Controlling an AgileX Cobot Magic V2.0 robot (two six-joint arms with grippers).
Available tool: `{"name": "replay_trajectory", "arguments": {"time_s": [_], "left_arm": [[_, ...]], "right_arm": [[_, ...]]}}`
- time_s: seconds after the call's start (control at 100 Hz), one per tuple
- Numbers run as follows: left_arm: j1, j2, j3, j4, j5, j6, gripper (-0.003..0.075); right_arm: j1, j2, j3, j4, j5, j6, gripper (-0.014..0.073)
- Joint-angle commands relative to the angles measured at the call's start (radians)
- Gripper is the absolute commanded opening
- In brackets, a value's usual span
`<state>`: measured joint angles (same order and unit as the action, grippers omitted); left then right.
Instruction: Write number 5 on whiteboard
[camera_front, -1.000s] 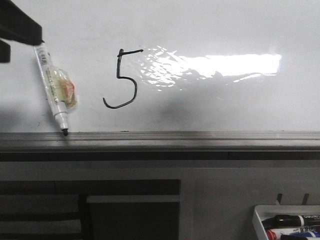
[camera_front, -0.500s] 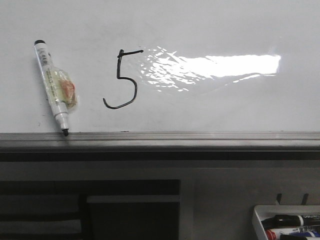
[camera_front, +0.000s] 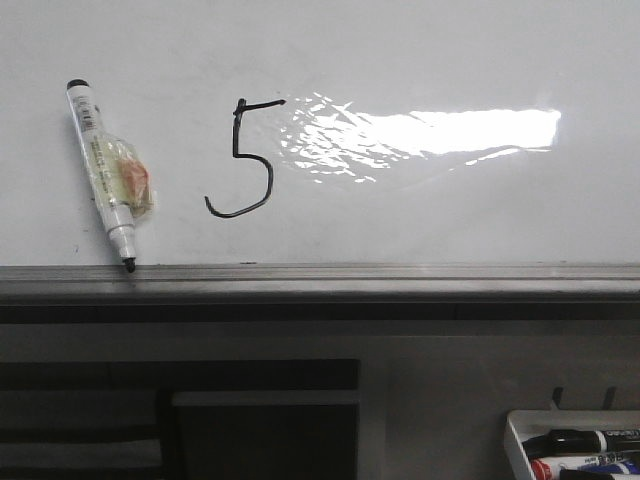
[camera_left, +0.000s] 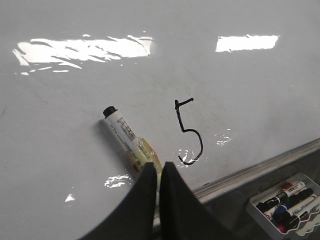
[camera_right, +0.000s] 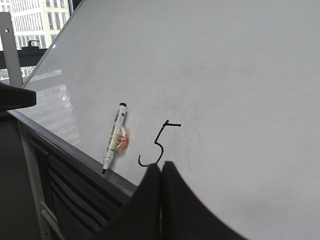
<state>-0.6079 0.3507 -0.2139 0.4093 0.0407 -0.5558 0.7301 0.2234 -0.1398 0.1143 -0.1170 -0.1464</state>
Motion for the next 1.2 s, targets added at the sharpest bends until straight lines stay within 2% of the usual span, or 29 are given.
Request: {"name": "replay_trajectory", "arguments": {"time_s": [0.0,0.61,0.75,0.99,1.19], "left_arm": [[0.002,0.005,-0.028,0.001,-0.077,-0.007,-0.002],[0.002,0.009,-0.026,-0.003,-0.07,-0.007,-0.002],[0.002,-0.006,-0.026,-0.066,-0.056,-0.007,-0.002],[0.057,-0.104,-0.026,-0.25,0.102,0.341,-0.002],[0.23,-0.193,-0.026,-0.256,0.137,0.395,-0.002]], "right_arm": [[-0.005,0.005,-0.024,-0.011,-0.085,-0.01,-0.0062],[-0.005,0.005,-0.024,-0.011,-0.085,-0.01,-0.0062],[-0.005,0.005,-0.024,-0.011,-0.085,-0.01,-0.0062],[-0.005,0.005,-0.024,-0.011,-0.085,-0.01,-0.0062],[-0.005,0.005,-0.024,-0.011,-0.085,-0.01,-0.0062]]}}
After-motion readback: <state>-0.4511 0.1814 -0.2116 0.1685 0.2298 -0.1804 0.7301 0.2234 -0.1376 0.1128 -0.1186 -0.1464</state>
